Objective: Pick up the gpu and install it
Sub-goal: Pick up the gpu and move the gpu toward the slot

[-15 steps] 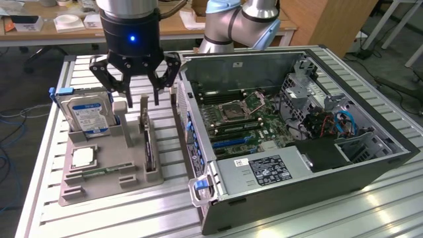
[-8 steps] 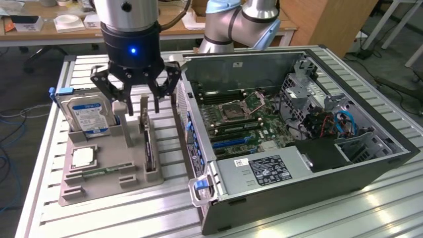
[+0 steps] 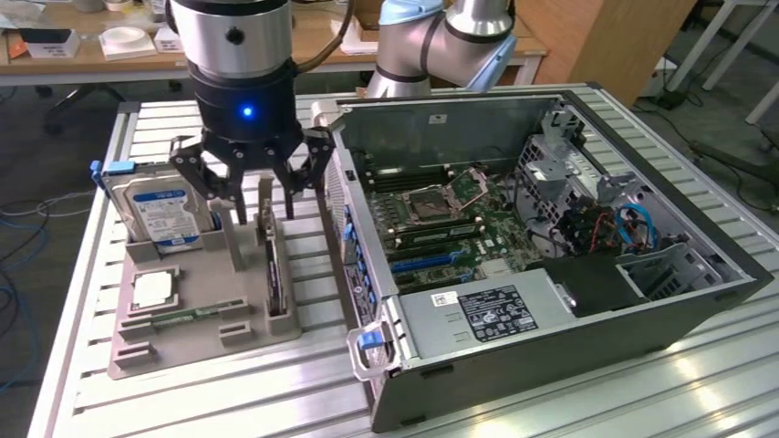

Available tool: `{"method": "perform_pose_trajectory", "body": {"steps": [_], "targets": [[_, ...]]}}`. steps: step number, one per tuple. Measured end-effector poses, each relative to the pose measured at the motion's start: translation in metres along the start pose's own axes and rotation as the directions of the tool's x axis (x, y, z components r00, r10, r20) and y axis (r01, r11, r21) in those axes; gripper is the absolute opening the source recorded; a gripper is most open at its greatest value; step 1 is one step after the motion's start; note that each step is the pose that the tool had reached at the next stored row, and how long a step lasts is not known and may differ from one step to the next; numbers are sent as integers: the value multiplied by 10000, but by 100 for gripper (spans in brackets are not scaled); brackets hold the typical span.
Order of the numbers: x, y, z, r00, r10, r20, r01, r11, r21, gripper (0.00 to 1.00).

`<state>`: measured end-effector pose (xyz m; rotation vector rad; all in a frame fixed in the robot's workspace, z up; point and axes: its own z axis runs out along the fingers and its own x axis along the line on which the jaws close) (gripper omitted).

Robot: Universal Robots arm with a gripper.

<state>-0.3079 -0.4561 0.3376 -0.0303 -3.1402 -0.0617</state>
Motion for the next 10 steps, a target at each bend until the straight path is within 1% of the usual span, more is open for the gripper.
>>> {"method": "perform_pose_trajectory", "body": {"steps": [5, 10], "targets": [[10, -17, 61, 10000, 0, 0, 0, 10000, 3, 53], [27, 18, 143, 10000, -1, 0, 1, 10000, 3, 53]]}}
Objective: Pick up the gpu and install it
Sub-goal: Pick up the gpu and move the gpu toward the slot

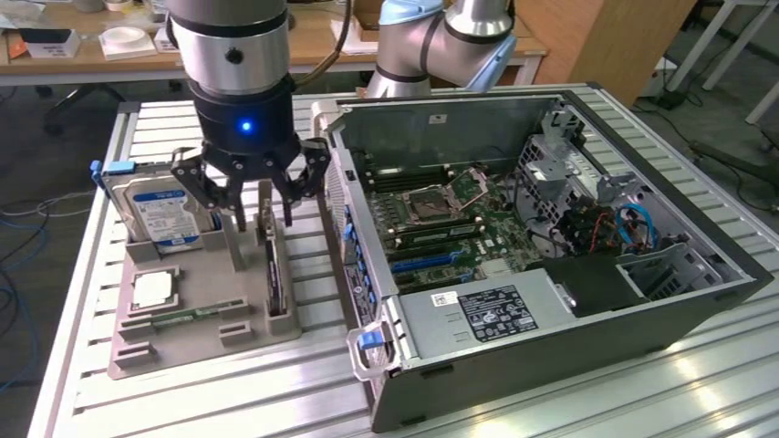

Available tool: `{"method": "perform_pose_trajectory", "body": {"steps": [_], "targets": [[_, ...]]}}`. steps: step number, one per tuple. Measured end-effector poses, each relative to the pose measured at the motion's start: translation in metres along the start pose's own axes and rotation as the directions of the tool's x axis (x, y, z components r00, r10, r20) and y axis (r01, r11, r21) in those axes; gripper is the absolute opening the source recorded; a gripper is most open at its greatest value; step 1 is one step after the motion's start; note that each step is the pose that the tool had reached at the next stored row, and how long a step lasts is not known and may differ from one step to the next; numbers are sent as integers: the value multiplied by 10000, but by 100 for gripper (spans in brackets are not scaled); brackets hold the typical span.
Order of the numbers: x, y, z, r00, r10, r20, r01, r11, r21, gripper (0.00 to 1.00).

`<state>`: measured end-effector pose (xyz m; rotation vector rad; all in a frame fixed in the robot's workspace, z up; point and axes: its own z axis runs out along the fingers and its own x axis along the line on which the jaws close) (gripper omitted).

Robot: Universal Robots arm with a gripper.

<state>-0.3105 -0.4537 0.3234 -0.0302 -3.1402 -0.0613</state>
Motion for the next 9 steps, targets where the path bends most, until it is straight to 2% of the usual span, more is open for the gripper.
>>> {"method": "perform_pose_trajectory", "body": {"steps": [9], "targets": [[26, -1, 134, 9991, -432, -17, 432, 9991, 0, 53]]}}
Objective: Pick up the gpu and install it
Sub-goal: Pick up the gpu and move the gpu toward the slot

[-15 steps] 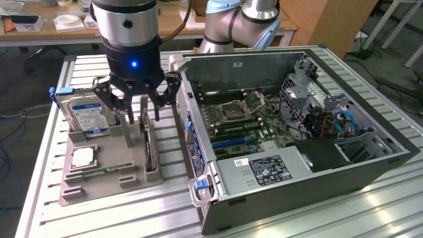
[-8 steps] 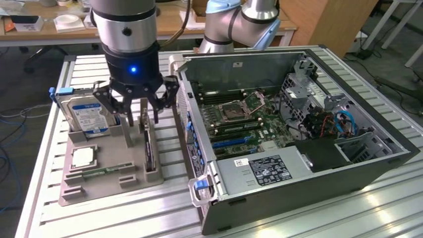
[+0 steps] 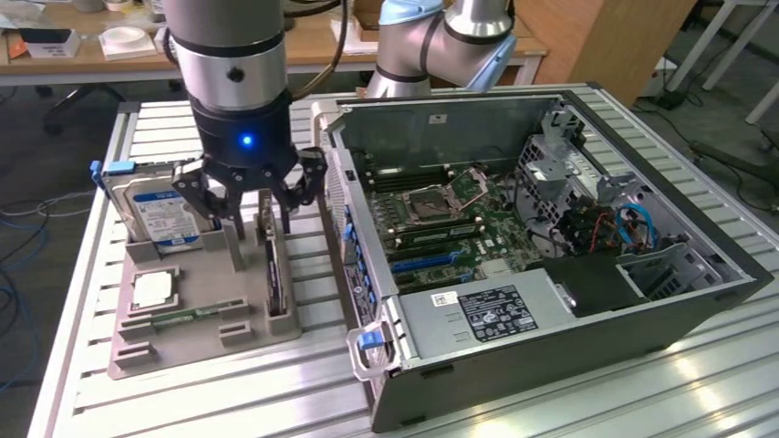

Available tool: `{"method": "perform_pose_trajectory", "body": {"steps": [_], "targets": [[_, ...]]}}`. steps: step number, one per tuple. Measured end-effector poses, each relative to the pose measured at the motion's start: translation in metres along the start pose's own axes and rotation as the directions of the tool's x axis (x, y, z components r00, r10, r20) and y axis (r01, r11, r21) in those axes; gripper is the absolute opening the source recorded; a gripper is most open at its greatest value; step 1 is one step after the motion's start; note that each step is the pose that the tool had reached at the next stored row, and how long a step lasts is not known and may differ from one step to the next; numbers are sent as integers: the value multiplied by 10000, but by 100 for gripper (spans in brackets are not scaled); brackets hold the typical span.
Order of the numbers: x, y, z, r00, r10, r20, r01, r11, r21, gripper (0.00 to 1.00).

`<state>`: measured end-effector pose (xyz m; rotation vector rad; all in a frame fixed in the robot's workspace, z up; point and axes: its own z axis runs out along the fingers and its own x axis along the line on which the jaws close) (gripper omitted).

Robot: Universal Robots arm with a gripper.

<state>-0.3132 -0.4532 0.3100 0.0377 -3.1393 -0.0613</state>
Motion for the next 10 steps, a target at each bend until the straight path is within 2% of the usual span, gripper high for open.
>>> {"method": "perform_pose_trajectory", "body": {"steps": [10], "targets": [[0, -7, 180, 10000, -1, -1, 1, 10000, 0, 53]]}}
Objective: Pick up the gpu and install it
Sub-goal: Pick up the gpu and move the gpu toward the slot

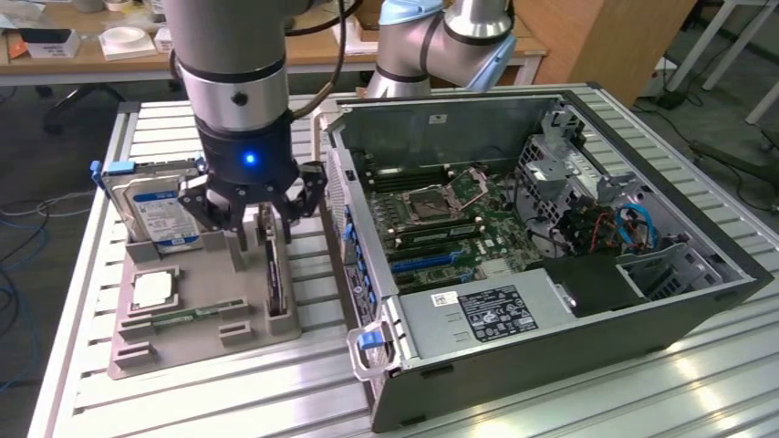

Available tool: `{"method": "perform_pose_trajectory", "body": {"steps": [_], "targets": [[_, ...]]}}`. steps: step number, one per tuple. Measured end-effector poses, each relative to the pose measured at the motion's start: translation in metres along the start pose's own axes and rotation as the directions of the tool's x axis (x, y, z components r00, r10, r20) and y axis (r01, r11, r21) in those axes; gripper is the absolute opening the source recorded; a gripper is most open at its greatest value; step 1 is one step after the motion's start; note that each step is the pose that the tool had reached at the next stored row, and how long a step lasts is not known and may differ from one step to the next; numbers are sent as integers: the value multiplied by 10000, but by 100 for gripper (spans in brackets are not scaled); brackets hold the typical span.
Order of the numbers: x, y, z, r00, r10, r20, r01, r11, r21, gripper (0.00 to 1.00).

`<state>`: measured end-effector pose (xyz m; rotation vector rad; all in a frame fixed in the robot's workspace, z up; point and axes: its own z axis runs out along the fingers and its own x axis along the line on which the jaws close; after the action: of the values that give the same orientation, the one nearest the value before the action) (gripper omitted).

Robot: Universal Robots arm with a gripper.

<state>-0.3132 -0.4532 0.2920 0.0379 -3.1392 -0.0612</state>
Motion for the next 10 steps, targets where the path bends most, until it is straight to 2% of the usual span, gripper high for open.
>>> {"method": "perform_pose_trajectory", "body": {"steps": [6, 10], "targets": [[-1, -4, 105, 10000, 0, 0, 0, 10000, 4, 53], [-22, -5, 136, 10000, 0, -1, 0, 10000, 42, 53]]}}
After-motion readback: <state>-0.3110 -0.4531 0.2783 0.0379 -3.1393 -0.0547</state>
